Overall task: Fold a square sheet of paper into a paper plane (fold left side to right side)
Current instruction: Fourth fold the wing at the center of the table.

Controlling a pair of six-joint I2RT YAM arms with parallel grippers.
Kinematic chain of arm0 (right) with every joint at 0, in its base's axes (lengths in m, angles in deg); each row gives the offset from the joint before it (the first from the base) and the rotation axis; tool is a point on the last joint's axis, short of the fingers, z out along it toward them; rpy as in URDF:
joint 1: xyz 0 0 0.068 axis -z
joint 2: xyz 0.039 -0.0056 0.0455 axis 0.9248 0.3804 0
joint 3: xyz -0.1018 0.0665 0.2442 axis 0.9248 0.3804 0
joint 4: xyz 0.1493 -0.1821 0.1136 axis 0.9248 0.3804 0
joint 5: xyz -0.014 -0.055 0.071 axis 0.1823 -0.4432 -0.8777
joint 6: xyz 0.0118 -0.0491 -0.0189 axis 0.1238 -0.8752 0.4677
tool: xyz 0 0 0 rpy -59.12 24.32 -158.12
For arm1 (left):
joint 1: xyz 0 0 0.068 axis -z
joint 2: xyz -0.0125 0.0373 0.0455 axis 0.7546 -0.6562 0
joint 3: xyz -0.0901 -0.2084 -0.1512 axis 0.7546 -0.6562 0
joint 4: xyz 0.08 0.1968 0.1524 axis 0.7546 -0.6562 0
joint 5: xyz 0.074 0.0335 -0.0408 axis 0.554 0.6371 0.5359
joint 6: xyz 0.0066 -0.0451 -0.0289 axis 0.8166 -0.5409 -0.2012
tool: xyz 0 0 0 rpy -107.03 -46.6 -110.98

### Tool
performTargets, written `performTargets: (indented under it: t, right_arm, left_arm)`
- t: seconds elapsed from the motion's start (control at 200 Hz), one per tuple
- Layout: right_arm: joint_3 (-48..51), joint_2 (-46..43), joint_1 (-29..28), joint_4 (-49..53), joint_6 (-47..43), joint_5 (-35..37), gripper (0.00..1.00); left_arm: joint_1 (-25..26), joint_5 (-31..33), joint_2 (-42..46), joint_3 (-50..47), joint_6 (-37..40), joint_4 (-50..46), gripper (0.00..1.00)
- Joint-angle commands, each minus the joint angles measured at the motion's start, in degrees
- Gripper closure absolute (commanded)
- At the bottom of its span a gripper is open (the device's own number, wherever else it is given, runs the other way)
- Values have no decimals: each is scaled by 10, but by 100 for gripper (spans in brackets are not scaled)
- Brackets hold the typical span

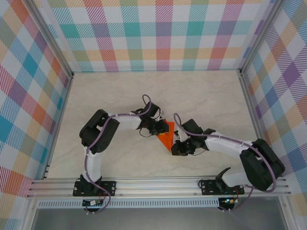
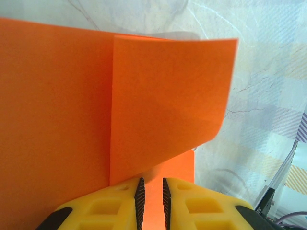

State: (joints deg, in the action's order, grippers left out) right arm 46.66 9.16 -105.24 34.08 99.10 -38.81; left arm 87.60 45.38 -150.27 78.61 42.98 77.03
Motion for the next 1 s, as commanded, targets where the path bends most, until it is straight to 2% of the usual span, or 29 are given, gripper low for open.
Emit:
performTargets:
  t: [0.0, 0.145, 0.405, 0.57, 0.725, 0.86, 0.995]
  right_arm:
    - [-22, 3, -2, -21, 24, -3, 88]
    - [-47, 65, -2, -76, 48, 16, 90]
    - [-67, 153, -2, -104, 62, 40, 92]
    - [-48, 162, -2, -70, 68, 82, 93]
    - [-3, 164, -1, -79, 79, 80, 94]
    - [31, 159, -2, -77, 78, 75, 100]
    - [51, 150, -2, -77, 75, 71, 100]
  left_arm:
    - [4, 33, -16, -1, 7, -48, 79]
    - [4, 33, -16, 0, 7, -47, 79]
    - [4, 33, -15, 1, 7, -47, 79]
    - [4, 38, -11, 2, 11, -52, 79]
    - [1, 43, -17, 17, 21, -63, 79]
    - [-8, 46, -21, 36, 28, -70, 78]
    - [-22, 48, -28, 64, 43, -85, 78]
